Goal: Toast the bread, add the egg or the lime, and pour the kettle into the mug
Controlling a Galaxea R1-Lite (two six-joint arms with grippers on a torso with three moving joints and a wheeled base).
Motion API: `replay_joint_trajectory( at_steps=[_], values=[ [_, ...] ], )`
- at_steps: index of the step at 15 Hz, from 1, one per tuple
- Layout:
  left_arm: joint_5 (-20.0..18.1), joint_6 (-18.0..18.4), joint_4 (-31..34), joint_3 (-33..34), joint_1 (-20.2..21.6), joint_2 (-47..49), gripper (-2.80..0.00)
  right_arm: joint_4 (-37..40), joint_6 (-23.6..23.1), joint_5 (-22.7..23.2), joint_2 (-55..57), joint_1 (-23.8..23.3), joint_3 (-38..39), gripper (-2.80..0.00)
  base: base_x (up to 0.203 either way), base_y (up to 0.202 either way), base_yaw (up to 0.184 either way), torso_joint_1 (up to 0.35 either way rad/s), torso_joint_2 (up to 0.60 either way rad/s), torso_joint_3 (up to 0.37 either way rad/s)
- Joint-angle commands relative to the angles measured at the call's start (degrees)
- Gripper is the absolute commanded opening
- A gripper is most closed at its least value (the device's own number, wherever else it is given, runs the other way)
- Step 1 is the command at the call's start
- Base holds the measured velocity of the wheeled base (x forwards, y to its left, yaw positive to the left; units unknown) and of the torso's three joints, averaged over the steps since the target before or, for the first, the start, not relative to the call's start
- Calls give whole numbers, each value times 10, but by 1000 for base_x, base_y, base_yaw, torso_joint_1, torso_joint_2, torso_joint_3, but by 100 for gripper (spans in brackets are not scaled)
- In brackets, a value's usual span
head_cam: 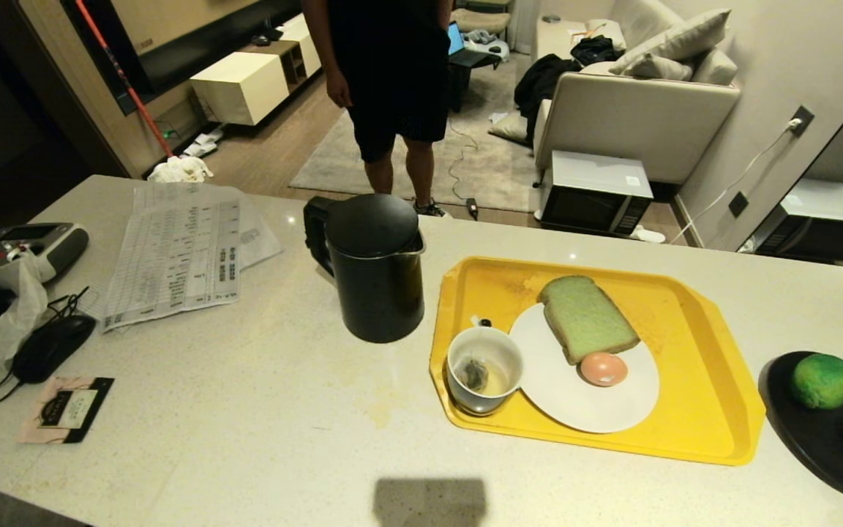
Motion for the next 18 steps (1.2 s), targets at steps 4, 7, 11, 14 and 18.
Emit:
replay_joint_trajectory(
  at_steps=[4, 7, 11, 14, 18],
  values=[
    [0, 0, 0, 1, -1, 0, -280, -68, 13, 1, -22, 1, 176, -280, 0, 0, 0, 0, 0, 0],
    [0, 0, -1, 1, 0, -1, -280, -188, 13, 27, -22, 1, 288, -280, 0, 0, 0, 0, 0, 0],
    [0, 0, 0, 1, -1, -1, -280, -187, 35, 105, -22, 1, 315, -280, 0, 0, 0, 0, 0, 0],
    [0, 0, -1, 1, -1, -1, -280, -177, 45, 106, -22, 1, 313, -280, 0, 0, 0, 0, 0, 0],
    [0, -1, -1, 1, -1, -1, -280, -185, 111, 96, -22, 1, 316, -280, 0, 0, 0, 0, 0, 0]
  ],
)
